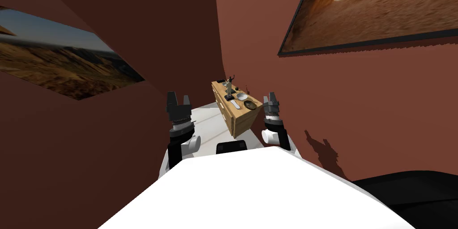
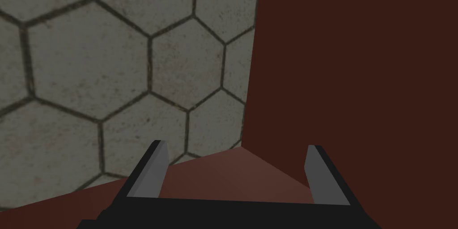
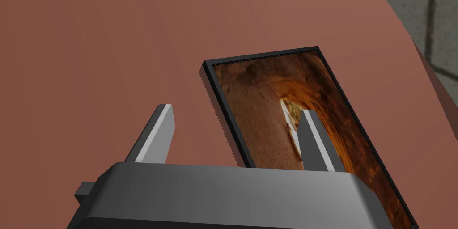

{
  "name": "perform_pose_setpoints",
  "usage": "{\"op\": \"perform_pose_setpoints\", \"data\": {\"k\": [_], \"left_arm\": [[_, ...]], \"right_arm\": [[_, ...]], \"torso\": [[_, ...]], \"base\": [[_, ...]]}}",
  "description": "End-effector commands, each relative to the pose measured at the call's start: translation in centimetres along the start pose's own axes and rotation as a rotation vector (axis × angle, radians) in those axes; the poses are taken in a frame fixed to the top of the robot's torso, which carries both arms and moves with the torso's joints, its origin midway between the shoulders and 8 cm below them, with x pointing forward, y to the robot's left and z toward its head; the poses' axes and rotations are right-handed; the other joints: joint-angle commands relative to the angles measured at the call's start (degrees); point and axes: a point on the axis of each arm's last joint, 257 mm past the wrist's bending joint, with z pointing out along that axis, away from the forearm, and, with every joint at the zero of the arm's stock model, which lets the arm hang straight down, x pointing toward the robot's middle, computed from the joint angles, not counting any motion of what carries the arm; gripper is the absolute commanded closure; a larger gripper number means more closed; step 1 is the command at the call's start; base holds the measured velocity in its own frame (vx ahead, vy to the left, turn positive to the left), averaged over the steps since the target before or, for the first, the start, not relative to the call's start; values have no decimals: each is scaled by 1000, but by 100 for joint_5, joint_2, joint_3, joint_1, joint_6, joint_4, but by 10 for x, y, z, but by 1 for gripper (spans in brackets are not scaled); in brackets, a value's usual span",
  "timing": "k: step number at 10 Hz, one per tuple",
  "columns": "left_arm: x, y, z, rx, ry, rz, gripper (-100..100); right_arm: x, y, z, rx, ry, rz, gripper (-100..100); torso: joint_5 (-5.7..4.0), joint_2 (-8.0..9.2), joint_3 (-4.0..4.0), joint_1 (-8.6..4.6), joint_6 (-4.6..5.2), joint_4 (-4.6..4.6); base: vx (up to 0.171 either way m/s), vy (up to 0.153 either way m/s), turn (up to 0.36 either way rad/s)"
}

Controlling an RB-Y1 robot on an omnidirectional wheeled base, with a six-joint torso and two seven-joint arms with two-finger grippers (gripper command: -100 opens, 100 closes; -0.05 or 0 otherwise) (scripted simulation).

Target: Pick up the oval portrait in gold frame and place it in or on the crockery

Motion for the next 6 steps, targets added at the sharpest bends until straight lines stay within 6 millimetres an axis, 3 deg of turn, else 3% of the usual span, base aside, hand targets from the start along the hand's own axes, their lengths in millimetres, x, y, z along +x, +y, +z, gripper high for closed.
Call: {"op": "perform_pose_setpoints", "data": {"k": [1, 6], "left_arm": [[0, 0, 0, 0, 0, 0, 0], [0, 0, 0, 0, 0, 0, 0]], "right_arm": [[3, -4, -1, 9, 32, -30, -100], [18, -41, -16, 85, 192, -218, -100]], "torso": [[0, 0, 0, 0, 0, 0], [1, 2, 1, 3, -1, 0]], "base": [[-1, 4, 39], [-5, 12, 93]]}}
